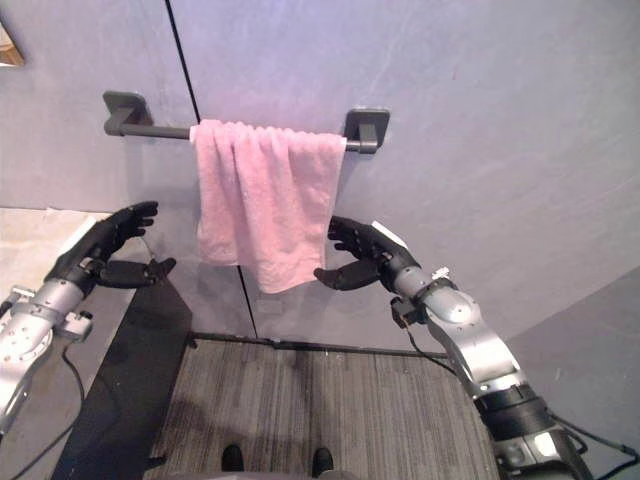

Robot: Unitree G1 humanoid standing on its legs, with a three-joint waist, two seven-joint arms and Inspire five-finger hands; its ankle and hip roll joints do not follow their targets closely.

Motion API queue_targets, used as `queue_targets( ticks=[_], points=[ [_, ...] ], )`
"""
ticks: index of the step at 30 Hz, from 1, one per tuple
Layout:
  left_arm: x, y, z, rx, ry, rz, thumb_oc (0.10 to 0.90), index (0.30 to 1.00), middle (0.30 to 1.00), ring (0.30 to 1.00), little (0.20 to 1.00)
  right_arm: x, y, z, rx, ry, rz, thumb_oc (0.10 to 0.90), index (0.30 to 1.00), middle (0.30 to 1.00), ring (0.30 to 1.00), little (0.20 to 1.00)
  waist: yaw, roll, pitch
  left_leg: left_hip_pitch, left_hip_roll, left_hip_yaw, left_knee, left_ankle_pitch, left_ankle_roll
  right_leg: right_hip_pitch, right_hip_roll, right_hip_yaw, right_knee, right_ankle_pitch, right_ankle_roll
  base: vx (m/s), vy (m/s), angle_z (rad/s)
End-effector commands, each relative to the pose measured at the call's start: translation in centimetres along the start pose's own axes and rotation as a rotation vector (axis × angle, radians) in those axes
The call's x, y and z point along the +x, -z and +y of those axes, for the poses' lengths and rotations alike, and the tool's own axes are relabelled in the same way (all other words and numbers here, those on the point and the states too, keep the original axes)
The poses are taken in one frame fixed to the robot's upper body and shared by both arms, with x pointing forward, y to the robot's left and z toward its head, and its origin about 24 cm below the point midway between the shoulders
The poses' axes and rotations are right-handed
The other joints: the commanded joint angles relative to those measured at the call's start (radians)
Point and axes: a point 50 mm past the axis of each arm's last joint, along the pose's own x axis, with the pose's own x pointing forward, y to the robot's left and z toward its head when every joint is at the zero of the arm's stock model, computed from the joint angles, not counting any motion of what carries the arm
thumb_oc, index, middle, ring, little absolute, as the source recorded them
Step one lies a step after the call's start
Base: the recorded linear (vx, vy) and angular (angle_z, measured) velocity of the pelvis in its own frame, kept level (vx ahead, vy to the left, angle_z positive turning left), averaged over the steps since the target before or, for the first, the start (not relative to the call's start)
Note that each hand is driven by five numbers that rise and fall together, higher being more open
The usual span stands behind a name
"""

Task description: Organize the bathroom.

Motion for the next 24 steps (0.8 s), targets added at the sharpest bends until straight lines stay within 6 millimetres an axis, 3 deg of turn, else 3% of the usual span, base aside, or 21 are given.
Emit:
queue_targets(
  ticks=[1, 8, 16, 24],
  points=[
    [2.1, -5.9, 1.6, -0.028, -0.057, -0.293, 0.8, 0.9, 0.9, 0.9, 0.9, 1.0, -6.7, -0.8, -0.152, 0.008, -0.241, 0.8, 0.9, 0.9, 0.9, 0.9, 0.0, 0.012, -0.105, 0.048, 0.097, 0.049, 0.002, -0.023, -0.041, -0.049, -0.022, 0.015, 0.003, -0.017, 0.066, 0.0, 0.0, 0.0],
    [3.2, -6.2, 0.3, -0.072, -0.005, -0.303, 0.8, 0.9, 0.9, 0.9, 0.9, 1.9, -7.8, -0.5, -0.164, -0.015, -0.264, 0.8, 0.9, 0.9, 0.9, 0.9, -0.003, 0.009, -0.107, 0.051, 0.101, 0.053, 0.002, -0.023, -0.041, -0.046, -0.022, 0.015, 0.003, -0.018, 0.066, 0.0, 0.0, 0.0],
    [3.9, -5.8, -2.6, -0.261, 0.129, -0.26, 0.8, 0.9, 0.9, 0.9, 0.9, 2.6, -9.0, 0.2, -0.181, -0.038, -0.307, 0.8, 0.9, 0.9, 0.9, 0.9, -0.007, 0.008, -0.117, 0.059, 0.106, 0.058, 0.002, -0.026, -0.042, -0.042, -0.016, 0.025, 0.003, -0.021, 0.065, 0.0, 0.0, 0.0],
    [4.0, -5.3, -3.1, -0.274, 0.142, -0.242, 0.8, 0.9, 0.9, 0.9, 0.9, 2.7, -10.0, 0.5, -0.202, -0.061, -0.336, 0.8, 0.9, 0.9, 0.9, 0.9, -0.004, 0.001, -0.123, 0.063, 0.11, 0.057, 0.002, -0.023, -0.043, -0.039, -0.01, 0.031, 0.003, -0.023, 0.061, 0.02, 0.003, -0.01]
  ],
)
